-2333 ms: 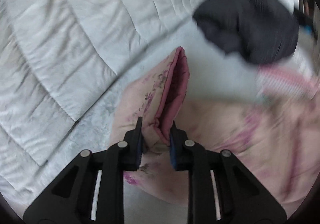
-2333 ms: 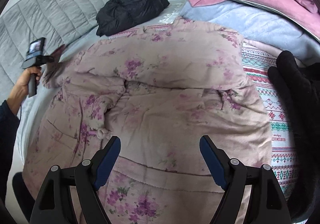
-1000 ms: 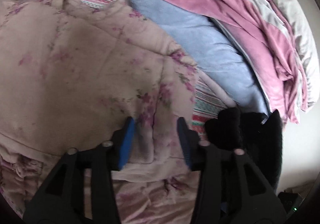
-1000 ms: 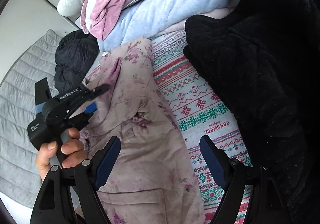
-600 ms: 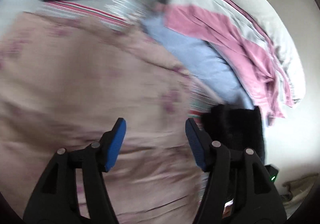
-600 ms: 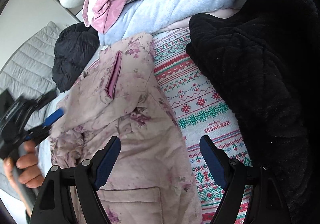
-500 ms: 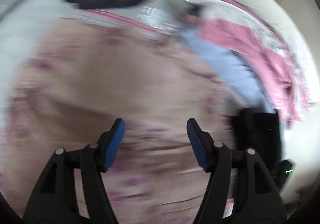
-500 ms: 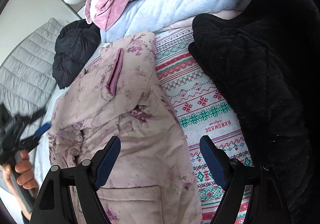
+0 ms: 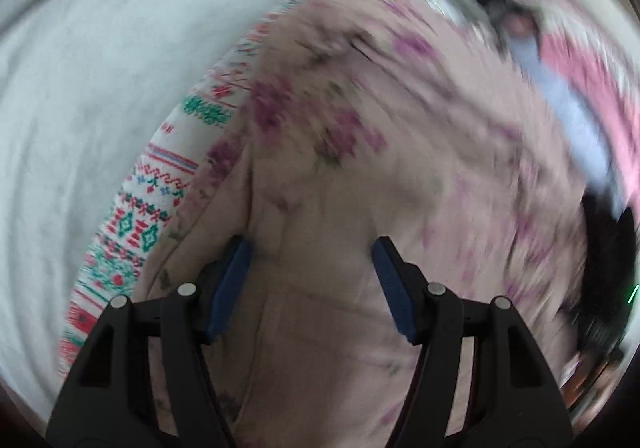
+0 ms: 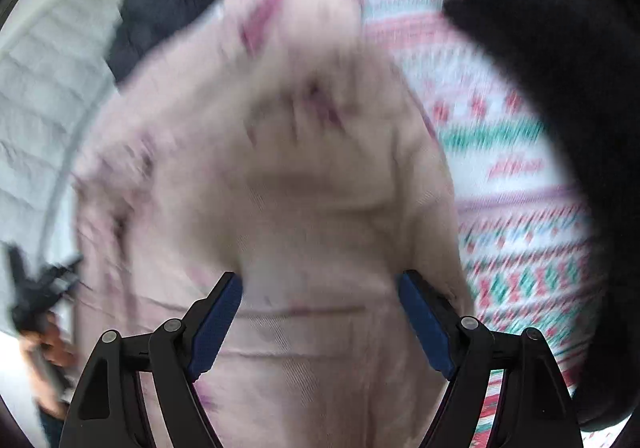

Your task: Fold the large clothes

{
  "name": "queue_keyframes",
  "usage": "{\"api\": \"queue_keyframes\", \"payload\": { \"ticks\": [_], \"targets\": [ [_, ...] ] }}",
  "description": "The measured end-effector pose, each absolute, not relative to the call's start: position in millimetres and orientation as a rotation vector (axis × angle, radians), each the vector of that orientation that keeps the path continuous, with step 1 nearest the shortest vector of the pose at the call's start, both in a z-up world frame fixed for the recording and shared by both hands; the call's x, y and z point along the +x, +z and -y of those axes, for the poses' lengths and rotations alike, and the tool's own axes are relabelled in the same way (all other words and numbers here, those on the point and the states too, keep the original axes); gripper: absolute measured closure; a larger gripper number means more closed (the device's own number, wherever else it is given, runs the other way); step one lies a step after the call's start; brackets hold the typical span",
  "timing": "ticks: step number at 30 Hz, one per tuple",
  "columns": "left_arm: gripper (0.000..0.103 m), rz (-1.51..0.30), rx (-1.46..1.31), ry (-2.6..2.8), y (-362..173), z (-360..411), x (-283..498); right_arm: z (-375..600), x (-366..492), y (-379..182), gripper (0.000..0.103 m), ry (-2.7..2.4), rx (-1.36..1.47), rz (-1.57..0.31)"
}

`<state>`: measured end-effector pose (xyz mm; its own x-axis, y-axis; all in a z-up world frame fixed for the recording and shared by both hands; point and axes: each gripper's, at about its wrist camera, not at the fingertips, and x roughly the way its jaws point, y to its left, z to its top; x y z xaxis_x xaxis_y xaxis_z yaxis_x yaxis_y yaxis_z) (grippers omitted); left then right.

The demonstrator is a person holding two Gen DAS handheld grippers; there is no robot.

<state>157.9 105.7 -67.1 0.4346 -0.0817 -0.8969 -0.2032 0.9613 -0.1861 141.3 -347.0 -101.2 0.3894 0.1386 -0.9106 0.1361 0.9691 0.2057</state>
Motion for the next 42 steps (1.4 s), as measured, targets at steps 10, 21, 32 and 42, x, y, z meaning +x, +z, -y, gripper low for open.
{"api": "queue_keyframes", "payload": {
  "ticks": [10, 21, 32, 42],
  "targets": [
    [0.036, -1.141, -0.347, 0.113, -60, -142, 122, 316, 123, -81, 0.02, -0.032, 0.095, -1.07],
    [0.036, -1.16, -0.376, 0.13, -75, -166, 98, 276, 129, -67, 0.08, 0.095, 0.097, -0.988],
    [0.036, -1.167, -0.359, 0.144, -73, -166, 91, 173, 152, -38, 0.08, 0.339, -0.032, -0.817],
    [0.036, -1.182, -0.333, 0.13, -76, -163, 96, 117, 201, -103, 0.083, 0.326, -0.194, -0.977]
  ]
}}
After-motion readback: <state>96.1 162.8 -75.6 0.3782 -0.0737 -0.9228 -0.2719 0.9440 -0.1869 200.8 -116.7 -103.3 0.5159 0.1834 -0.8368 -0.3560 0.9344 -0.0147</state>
